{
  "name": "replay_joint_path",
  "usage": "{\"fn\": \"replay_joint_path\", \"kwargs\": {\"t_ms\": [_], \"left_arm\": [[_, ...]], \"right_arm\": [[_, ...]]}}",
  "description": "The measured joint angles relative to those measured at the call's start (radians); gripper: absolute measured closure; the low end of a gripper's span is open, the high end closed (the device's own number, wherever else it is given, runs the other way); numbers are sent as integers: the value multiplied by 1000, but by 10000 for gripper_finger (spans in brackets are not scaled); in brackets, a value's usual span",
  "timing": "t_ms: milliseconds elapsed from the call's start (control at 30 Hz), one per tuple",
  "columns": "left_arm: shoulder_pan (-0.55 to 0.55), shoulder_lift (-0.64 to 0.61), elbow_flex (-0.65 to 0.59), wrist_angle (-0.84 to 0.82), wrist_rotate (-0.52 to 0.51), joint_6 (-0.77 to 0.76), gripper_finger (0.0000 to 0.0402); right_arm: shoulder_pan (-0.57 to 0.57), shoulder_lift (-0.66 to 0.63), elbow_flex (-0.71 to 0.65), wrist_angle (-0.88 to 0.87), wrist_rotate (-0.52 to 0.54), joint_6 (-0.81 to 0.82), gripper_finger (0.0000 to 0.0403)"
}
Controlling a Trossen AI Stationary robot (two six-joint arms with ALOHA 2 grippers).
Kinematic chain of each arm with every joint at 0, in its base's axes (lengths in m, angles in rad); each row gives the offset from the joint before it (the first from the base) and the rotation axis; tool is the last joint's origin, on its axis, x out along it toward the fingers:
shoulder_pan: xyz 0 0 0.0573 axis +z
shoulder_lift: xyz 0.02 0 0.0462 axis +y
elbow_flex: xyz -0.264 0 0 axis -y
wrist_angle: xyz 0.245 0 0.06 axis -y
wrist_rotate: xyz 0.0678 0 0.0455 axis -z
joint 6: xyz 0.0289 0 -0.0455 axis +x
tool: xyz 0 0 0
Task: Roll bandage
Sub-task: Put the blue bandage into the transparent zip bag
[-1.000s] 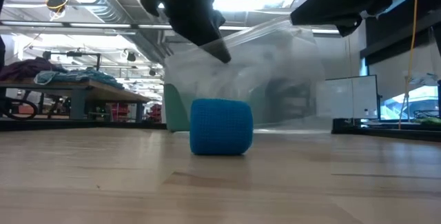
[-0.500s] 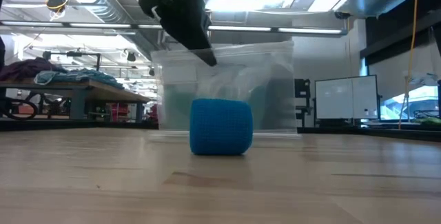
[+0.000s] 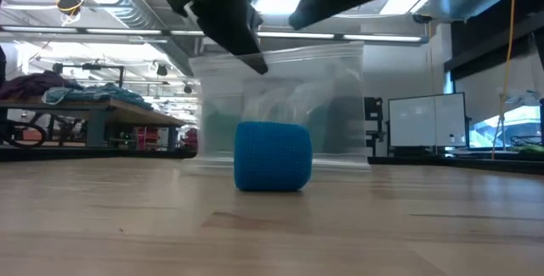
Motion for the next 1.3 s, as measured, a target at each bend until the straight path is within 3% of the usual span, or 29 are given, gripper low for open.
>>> {"fn": "replay_joint_path", "kwargs": {"t_ms": [300,567,667,767,900,1100,1233,1300], "left_arm": [[-1,0,0,0,1,-23,397],[-2,0,0,6,9,-11,397],[-2,0,0,11,9,10,399],[8,0,0,2,-25,11,399],[27,0,0,-34,-169,27,400],[35,-5,0,23,-458,103,397],[25,-23,0,104,-487,161,397],[14,-39,1,103,-410,187,397]], "right_arm": [[-69,63,1,16,-73,3,256],[-82,83,3,16,15,3,256],[-108,98,2,17,-104,6,262],[-114,113,-1,20,-245,38,299],[-96,116,-14,23,-295,110,385],[-67,114,-52,84,-160,167,390],[-68,114,-84,124,-105,212,395],[-75,114,-102,138,-62,245,392]]}}
